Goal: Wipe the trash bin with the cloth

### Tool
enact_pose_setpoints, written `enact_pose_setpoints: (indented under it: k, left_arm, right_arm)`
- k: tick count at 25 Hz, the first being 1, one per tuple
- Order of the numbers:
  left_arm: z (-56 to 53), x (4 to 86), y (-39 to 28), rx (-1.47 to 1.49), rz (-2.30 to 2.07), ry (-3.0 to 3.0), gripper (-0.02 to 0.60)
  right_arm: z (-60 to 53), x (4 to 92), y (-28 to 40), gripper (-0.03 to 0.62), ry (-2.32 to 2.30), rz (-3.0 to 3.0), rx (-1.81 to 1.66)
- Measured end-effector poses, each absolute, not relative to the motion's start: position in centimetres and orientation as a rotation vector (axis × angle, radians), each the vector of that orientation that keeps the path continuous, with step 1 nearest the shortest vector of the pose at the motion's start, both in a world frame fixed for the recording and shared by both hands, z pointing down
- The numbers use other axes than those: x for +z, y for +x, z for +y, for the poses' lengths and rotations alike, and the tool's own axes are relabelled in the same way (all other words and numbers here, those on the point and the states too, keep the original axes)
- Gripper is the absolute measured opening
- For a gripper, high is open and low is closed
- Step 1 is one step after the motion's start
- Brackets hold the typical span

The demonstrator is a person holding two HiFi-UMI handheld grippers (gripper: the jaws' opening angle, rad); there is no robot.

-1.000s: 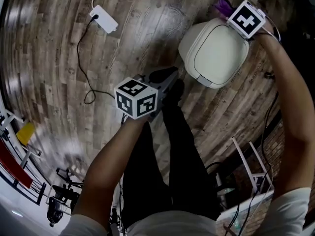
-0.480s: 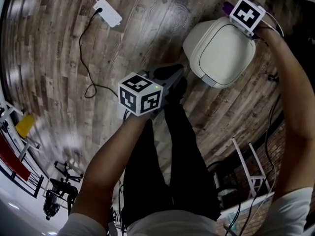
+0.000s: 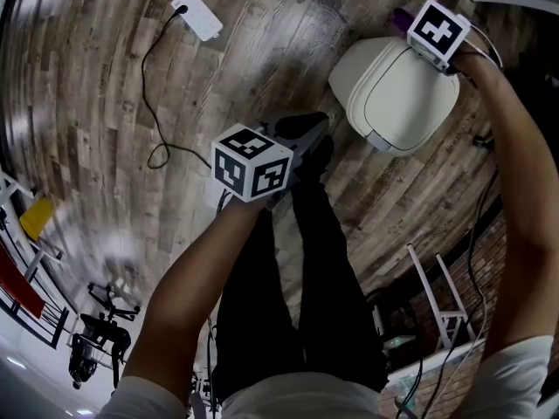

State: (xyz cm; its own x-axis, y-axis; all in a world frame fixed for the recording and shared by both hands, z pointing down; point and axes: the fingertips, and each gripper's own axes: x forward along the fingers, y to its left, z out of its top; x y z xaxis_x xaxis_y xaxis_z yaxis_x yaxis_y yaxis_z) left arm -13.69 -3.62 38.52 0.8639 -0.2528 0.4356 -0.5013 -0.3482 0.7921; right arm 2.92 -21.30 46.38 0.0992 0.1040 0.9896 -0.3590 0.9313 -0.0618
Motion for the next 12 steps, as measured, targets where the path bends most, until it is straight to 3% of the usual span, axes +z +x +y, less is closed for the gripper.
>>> enact_pose_setpoints:
  k: [12]
  left_arm:
    - [-2.1,38.9,-16.1,0.295,-0.487,1.927,0.015]
  right_arm:
    - [-17.2,46.8,-2.4,0.095,0.202,-1.448,0.394]
